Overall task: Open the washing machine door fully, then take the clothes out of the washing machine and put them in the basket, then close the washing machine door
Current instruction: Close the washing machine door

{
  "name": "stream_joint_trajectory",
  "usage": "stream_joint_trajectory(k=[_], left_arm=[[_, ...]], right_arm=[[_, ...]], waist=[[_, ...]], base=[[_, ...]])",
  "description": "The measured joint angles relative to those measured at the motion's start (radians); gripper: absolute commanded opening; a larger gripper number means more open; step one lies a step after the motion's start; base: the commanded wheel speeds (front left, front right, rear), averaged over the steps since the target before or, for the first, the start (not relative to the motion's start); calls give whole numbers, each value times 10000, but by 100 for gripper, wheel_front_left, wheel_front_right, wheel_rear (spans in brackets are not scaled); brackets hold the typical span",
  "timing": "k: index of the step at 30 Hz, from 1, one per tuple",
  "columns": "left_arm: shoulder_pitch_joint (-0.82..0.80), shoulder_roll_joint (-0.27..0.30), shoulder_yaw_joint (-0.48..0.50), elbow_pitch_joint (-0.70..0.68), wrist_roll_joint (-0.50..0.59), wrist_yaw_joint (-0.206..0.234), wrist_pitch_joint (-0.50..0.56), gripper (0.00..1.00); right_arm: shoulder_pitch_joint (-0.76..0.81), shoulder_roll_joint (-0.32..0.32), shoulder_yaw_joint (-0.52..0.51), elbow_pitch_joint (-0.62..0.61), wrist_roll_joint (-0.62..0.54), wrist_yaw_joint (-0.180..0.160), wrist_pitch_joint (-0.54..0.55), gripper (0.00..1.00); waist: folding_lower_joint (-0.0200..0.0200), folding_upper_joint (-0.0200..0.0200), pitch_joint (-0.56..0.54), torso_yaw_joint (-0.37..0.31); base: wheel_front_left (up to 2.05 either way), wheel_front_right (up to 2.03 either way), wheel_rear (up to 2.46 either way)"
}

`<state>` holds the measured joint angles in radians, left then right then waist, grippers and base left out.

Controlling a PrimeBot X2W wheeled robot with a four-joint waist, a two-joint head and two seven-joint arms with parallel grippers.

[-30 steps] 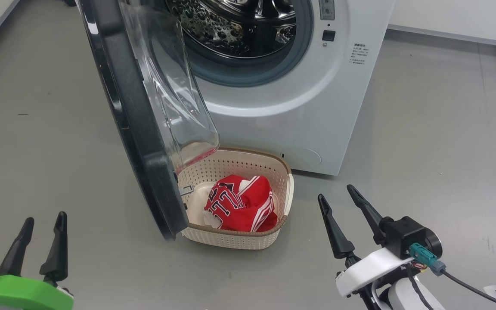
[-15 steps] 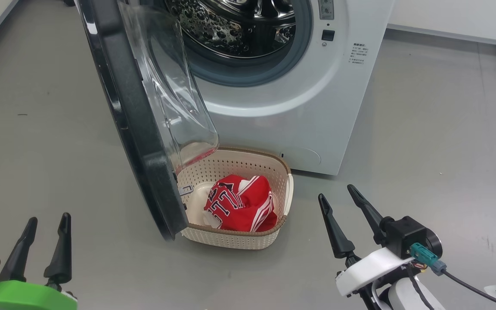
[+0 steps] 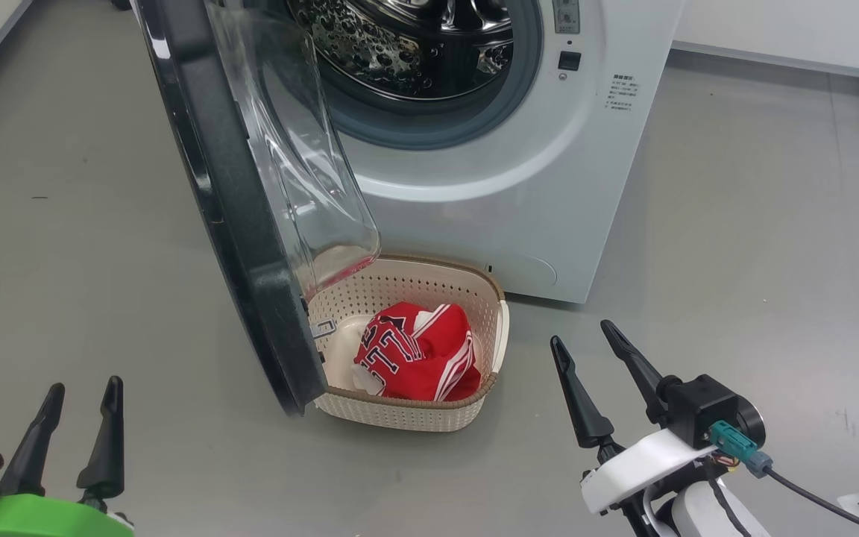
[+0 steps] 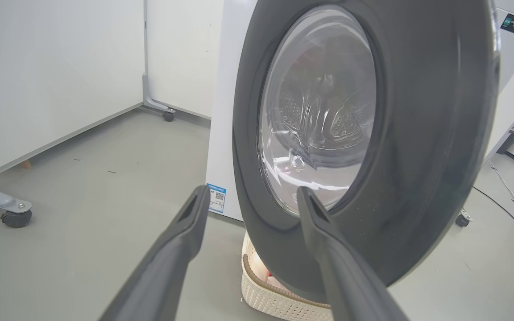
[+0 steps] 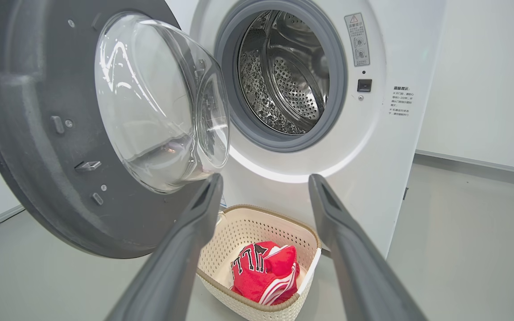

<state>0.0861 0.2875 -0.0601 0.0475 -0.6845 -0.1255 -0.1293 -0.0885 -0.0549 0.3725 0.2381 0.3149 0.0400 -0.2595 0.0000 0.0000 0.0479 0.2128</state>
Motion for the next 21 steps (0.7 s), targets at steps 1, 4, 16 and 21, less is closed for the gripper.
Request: stream_joint_trajectory(k=[1, 4, 16, 21], left_arm=[[0, 36, -23, 27, 0, 0, -54, 100], [0, 109, -50, 65, 0, 0, -104, 100], [0, 211, -159, 161, -10, 0, -307, 100], [-1, 265, -249, 242, -35, 0, -395, 100]], right_arm=[[0, 0, 0, 0, 0, -2, 0, 100], [0, 0, 0, 0, 0, -2, 0, 100], [0, 0, 29, -6, 4, -4, 0, 100], [0, 0, 36, -10, 4, -75, 0, 100]], waist=[[0, 0, 2, 3], [0, 0, 3, 8], [0, 0, 21, 4], [0, 0, 41, -10]], base=[[0, 0, 0], [0, 0, 0], [0, 0, 0], [0, 0, 0]])
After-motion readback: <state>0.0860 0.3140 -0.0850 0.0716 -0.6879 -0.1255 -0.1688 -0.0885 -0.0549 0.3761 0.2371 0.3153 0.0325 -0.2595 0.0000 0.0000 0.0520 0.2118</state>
